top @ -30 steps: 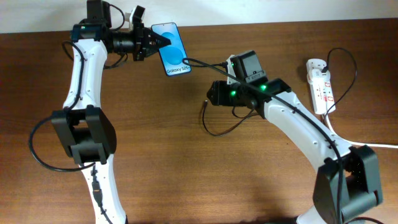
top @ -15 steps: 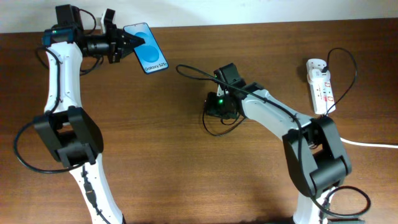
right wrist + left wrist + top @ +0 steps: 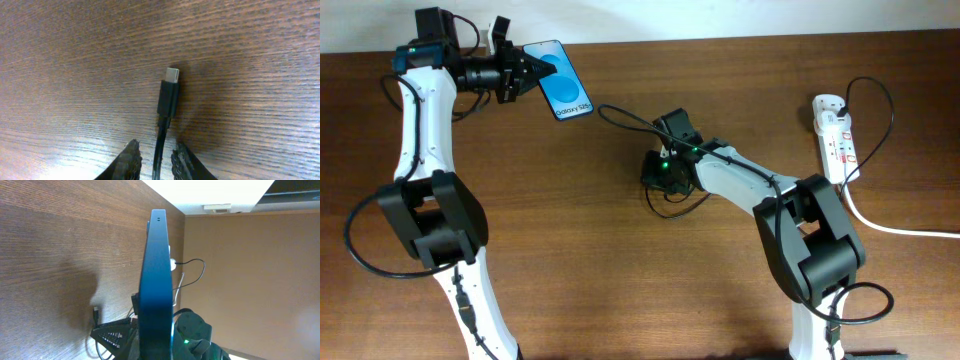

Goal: Plug charger to phone and switch on socket
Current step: 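Lower the right gripper and grasp the black cable near its tip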

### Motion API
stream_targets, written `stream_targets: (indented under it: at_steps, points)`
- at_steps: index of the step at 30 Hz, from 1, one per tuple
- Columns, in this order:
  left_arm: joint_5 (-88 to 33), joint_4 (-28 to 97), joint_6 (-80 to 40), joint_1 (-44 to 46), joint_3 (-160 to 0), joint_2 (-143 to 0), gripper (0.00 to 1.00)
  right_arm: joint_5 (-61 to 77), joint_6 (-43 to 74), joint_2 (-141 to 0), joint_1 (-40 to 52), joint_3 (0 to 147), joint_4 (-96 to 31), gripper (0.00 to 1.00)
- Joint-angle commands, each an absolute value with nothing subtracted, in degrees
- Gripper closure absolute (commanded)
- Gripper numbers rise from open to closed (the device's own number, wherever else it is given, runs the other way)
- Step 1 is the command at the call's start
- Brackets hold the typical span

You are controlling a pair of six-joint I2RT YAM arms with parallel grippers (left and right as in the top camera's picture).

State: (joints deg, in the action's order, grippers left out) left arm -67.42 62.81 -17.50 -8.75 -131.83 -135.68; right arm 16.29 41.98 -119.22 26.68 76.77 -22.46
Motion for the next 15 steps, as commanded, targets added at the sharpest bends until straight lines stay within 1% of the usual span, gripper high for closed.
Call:
stream_targets:
  at_steps: [1,5,7,8,15]
  points:
    - [-69.17,62.7,-16.6,-8.62,-132.05,-135.63,1.0,14.96,42.33,-121.25,27.38,77.14,-23.14,0.78]
    - [-69.17,62.72,-16.6,-8.62,-132.05,-135.63,1.0,14.94,42.3,-121.25,27.38,77.14,-23.35,0.86]
    - [-69.17,62.72,-16.6,-8.62,-132.05,-135.63,1.0,14.94,42.3,-121.25,27.38,77.14,-23.68,0.94]
    - [-69.17,62.72,-16.6,-8.62,-132.05,-135.63,1.0,14.94,42.3,-121.25,27.38,77.14,-23.77,0.96]
    - [-69.17,62.7,-16.6,-8.51,-132.05,-135.63,1.0,14.94,42.28,-121.25,27.38,77.14,-24.25,0.96]
